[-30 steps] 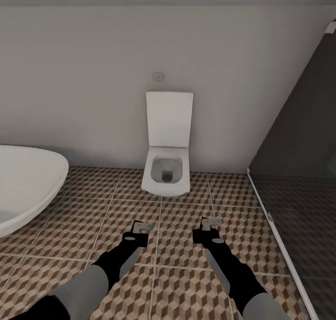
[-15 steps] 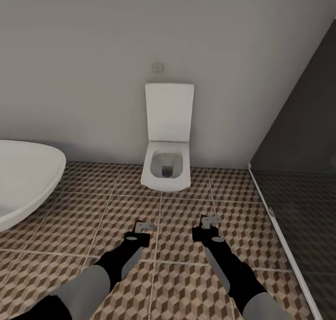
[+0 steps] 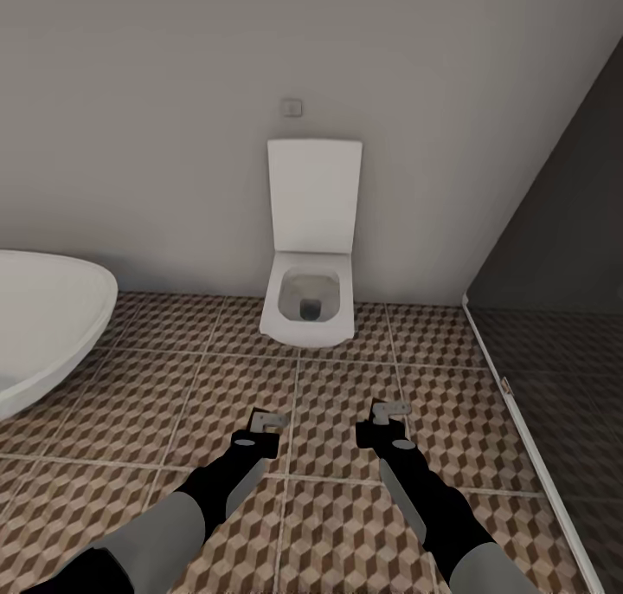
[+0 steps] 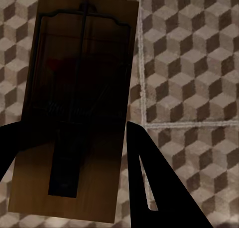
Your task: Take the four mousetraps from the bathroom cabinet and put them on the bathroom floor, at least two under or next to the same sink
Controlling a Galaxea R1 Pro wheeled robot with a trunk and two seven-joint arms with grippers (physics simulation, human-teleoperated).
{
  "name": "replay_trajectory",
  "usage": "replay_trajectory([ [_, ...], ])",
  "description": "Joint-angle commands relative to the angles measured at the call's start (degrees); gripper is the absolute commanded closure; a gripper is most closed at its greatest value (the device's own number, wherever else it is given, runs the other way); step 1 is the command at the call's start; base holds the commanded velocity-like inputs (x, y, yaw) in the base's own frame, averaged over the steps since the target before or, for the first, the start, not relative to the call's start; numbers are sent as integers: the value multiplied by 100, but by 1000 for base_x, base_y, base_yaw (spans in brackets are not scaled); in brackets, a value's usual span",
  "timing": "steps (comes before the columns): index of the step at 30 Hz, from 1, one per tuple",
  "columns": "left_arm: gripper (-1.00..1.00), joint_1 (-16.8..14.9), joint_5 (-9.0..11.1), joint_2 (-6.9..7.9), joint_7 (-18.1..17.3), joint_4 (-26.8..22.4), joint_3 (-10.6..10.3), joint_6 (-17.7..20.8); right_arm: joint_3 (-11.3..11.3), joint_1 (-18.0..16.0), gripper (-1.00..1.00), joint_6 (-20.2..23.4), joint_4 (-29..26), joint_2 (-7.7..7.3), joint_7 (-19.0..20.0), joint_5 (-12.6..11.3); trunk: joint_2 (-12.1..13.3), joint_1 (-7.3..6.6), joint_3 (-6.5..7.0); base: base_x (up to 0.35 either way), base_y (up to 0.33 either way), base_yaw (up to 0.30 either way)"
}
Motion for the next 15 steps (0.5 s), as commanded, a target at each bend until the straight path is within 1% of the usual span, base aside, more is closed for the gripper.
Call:
replay_trajectory([
  [1,100,-5,24,5,45,-13,-49,30,17,-4,100,16,-8,-3,-54,-60,-2,-1,-13,0,0,0],
  [9,100,-5,24,5,42,-6,-49,30,15,-4,100,16,-8,-11,-54,-60,-2,-1,-68,11,0,0],
  [11,100,-5,24,5,43,-3,-49,34,15,-4,100,16,-8,-12,-54,-60,-2,-1,-71,156,16,0],
  [15,100,-5,24,5,44,0,-49,42,15,-4,100,16,-8,-11,-54,-60,-2,-1,-73,272,59,0],
])
